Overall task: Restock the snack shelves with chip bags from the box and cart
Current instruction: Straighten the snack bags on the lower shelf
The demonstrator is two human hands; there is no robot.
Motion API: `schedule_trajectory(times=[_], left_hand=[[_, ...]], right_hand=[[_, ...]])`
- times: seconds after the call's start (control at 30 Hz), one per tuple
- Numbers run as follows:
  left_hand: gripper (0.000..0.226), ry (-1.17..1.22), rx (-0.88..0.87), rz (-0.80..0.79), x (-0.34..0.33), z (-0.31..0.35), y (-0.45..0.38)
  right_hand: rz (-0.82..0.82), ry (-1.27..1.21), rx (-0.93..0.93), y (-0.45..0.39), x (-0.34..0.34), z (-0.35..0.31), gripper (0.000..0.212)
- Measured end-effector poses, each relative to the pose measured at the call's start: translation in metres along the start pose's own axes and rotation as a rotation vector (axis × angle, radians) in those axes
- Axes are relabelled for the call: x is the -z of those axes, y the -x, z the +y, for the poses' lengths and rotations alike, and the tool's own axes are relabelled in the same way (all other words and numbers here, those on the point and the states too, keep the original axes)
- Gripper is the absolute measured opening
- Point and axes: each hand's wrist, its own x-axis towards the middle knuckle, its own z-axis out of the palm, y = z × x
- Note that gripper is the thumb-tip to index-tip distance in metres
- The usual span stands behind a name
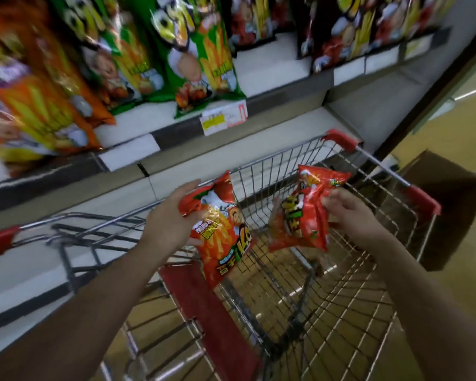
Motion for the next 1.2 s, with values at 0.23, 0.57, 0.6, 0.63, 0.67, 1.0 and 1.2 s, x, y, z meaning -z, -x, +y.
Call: schedule_trajectory(times=[0.23,0.57,0.6,0.63,0.67,1.0,1.2], left_hand=[[0.027,0.217,-0.025,0.108,0.078,0.041,0.096],[0.033,0.919,-0.019,0.166,0.21,0.043,0.26],[0.034,0.954,-0.023,0.175,0.225,0.039,0.275],[0.037,0.975,-0.037,0.184,0.241,0.034,0.291],[0.043,0.976,-0.053,0.219,0.257,0.026,0.306],[0.07,1.064,-0.235,0.413,0.361,-0.038,0.417],[0.039,1.087,-0.153,0.586,0.379,-0.063,0.423]], right_hand=[[-0.053,-0.586,0.222,0.089,-0.04,-0.144,0.03],[-0.406,-0.773,0.271,0.252,-0.193,-0.273,0.023],[-0.449,-0.735,0.27,0.267,-0.213,-0.278,0.028],[-0.496,-0.716,0.265,0.277,-0.231,-0.279,0.043],[-0.527,-0.695,0.236,0.289,-0.251,-0.28,0.059],[-0.656,-0.595,0.042,0.378,-0.428,-0.318,0.029],[-0.666,-0.511,0.006,0.392,-0.494,-0.328,0.029]])
